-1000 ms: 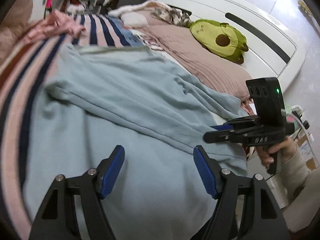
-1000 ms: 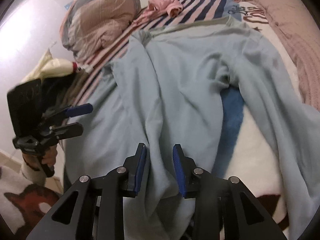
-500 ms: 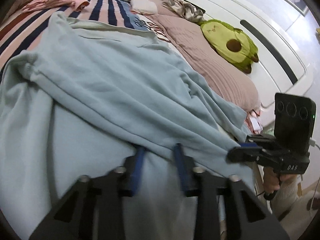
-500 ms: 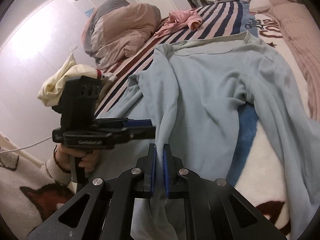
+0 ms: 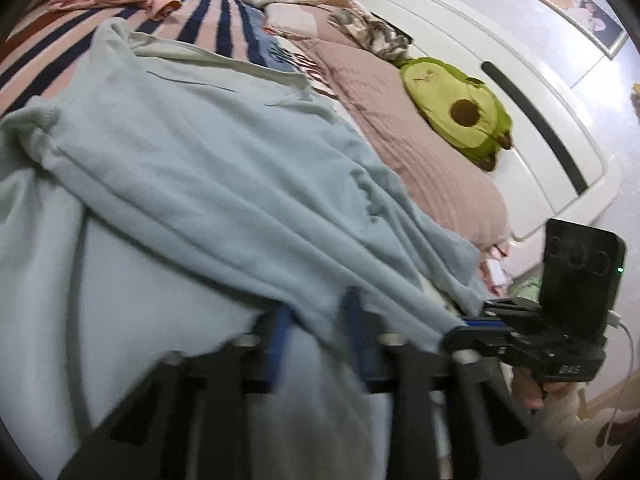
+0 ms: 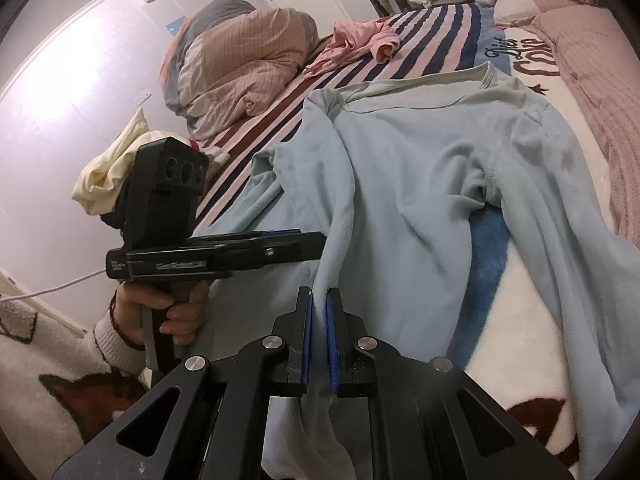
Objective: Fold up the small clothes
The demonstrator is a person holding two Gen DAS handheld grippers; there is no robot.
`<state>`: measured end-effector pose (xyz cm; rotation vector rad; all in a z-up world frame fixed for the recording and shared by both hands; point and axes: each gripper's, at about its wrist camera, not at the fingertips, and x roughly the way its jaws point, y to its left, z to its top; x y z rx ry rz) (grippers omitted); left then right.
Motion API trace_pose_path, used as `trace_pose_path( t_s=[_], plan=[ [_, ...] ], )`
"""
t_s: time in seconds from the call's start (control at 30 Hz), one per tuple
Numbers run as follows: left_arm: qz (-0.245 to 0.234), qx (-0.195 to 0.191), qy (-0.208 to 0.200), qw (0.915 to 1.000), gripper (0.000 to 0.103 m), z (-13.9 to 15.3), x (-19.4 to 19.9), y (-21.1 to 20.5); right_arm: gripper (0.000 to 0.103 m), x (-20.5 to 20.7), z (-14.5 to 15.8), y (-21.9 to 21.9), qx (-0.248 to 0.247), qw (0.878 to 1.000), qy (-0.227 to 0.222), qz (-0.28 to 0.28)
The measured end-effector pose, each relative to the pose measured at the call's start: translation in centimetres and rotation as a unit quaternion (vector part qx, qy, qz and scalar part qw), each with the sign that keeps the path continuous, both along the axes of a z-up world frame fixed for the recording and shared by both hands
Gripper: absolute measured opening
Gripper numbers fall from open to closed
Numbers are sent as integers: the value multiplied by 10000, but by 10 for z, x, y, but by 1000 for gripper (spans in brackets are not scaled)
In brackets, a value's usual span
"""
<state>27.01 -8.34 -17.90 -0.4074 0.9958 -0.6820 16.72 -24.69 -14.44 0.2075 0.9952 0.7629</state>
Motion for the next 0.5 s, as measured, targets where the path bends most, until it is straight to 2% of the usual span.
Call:
trace_pose_path(
  t_s=[0.07,0.23,0.4,0.47,0.5],
  plan=[
    [115,-14,2,9999,2,-1,0,6,2,0,0,-2,-56,10000,-35,-55],
    [185,94,-135,9997,2,7,-7,20,0,2,2,-9,-345,9987,-121,-354],
    [180,176,-190,9995,2,13,-14,33,4,8,-7,-13,-250,9988,180,-384],
    [173,184,-186,9995,2,14,-17,38,19,10,-12,-8,-194,9990,300,-275],
    [171,200,-184,9995,2,15,-18,41,22,10,-14,-6,-215,9990,318,-236]
  ],
)
